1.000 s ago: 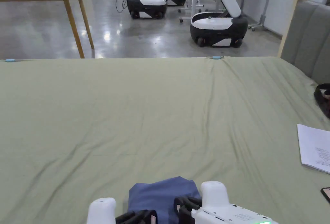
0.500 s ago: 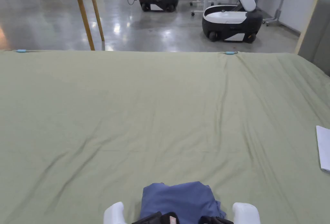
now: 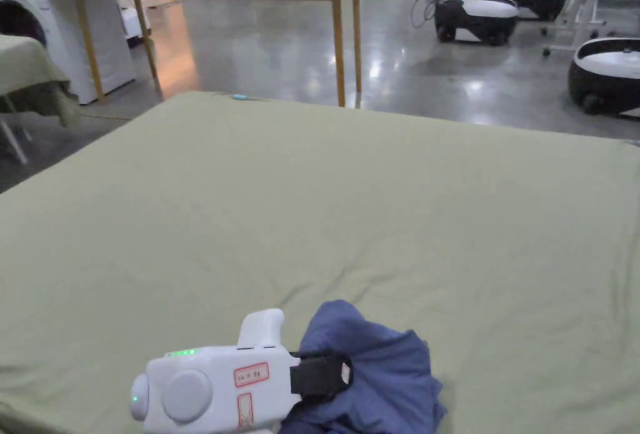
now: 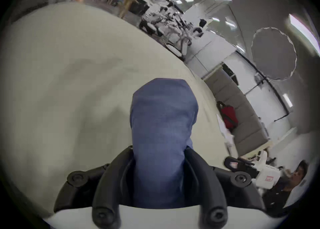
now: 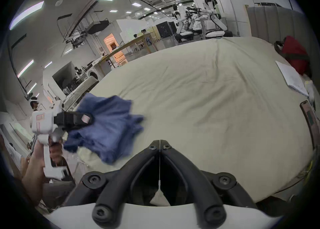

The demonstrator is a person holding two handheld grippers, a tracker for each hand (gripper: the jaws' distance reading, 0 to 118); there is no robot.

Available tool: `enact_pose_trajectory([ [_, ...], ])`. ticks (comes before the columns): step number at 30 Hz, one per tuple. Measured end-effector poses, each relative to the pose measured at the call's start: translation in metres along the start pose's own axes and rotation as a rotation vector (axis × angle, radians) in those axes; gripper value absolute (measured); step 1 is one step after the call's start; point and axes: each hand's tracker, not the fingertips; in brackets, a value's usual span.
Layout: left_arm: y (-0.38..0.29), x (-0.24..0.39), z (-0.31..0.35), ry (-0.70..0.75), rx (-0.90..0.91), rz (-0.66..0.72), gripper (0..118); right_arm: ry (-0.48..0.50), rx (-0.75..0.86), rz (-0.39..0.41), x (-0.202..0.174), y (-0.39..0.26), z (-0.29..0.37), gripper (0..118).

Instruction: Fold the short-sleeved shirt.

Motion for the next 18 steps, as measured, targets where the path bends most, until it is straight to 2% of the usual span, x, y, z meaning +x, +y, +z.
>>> enact_pose_trajectory([
  [5,0.075,-0.11,0.064,0.194,-0.034,0.006,30,0.044,-0.012,0.041,-0.031,0.003,-0.003,1],
  [9,0.111,-0.178,0.088,0.378,-0.103,-0.059,30,0.065,-0.018,0.066,-0.044,0.007,-0.003,1],
  [12,0.11,-0.196,0.091,0.363,-0.114,-0.015,31,0.068,-0.009,0.073,-0.049,0.01,0.0,1],
  [13,0.106,-0.199,0.09,0.343,-0.116,-0.002,36,0.067,-0.006,0.075,-0.047,0.011,0.0,1],
  [14,0.102,-0.199,0.091,0.339,-0.105,0.004,71,0.067,-0.005,0.075,-0.047,0.012,0.0,1],
  [15,0.101,-0.204,0.093,0.35,-0.1,0.005,101,0.065,-0.004,0.076,-0.048,0.013,0.0,1],
  [16,0.1,-0.203,0.1,0.408,-0.09,-0.011,117,0.062,-0.003,0.079,-0.048,0.013,0.002,1],
  [18,0.101,-0.202,0.125,0.444,-0.008,-0.035,116,0.06,-0.001,0.086,-0.05,0.016,0.007,1],
])
